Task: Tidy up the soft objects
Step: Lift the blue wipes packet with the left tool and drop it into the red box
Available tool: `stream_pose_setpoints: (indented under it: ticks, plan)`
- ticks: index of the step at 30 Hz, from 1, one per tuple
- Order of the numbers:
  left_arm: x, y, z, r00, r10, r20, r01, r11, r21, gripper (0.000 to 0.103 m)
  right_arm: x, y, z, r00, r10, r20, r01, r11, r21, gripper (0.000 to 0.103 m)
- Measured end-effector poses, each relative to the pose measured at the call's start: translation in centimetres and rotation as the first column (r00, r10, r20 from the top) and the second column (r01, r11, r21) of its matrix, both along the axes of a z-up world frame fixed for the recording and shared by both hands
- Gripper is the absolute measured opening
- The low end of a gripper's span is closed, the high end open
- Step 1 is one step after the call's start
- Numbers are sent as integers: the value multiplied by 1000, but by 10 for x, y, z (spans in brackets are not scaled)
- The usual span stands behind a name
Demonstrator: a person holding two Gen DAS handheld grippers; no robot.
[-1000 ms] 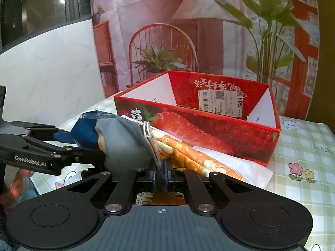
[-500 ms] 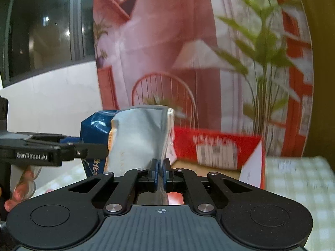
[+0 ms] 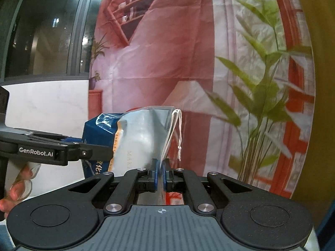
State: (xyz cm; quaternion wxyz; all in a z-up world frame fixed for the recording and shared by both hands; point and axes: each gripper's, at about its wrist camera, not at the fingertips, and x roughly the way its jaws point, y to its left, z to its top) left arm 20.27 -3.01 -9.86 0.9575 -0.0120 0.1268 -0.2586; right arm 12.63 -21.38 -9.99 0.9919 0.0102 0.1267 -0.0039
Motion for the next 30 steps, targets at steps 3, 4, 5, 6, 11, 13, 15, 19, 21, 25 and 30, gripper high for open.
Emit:
stream_pose_setpoints:
  ticks: [3,4,5,6,11,13,15,19,21,25,30]
  plan:
    - [20,-7,-9,999,-1,-43,2,1000,18,53,17,-11,-8,1000,-4,-10,4,1000,-8,4]
    - [28,-9,-14,998,-4,-70,6,1000,26,53,23,-14,-12,1000,-6,-21,6,1000,-7,4]
    - [34,-12,-20,996,-3,-91,7,999,34,53,27,-17,-18,999,-10,-33,10,1000,-9,4]
    - [40,-14,-27,994,0,-108,4,999,41,53,31,-20,-24,999,-11,-45,11,1000,-12,4]
    - [61,-20,-58,979,13,-202,0,998,66,53,46,-27,-61,992,-4,-125,3,1000,-9,4]
    - [65,-22,-71,969,13,-248,8,996,83,53,51,-29,-78,984,-1,-176,3,1000,9,4]
    - [69,-21,-81,960,9,-281,20,995,97,53,55,-32,-94,973,-3,-230,11,999,33,4]
    - [74,-22,-94,946,23,-324,16,993,118,53,60,-40,-118,946,-4,-323,46,991,122,4]
    - [76,-22,-100,938,32,-346,12,992,123,53,60,-42,-126,937,2,-350,61,983,171,4]
    - [79,-22,-108,926,48,-375,2,991,131,53,63,-41,-134,925,-5,-380,89,975,203,4]
    - [82,-23,-112,918,65,-391,-5,988,153,53,69,-41,-138,909,-5,-416,105,970,217,4]
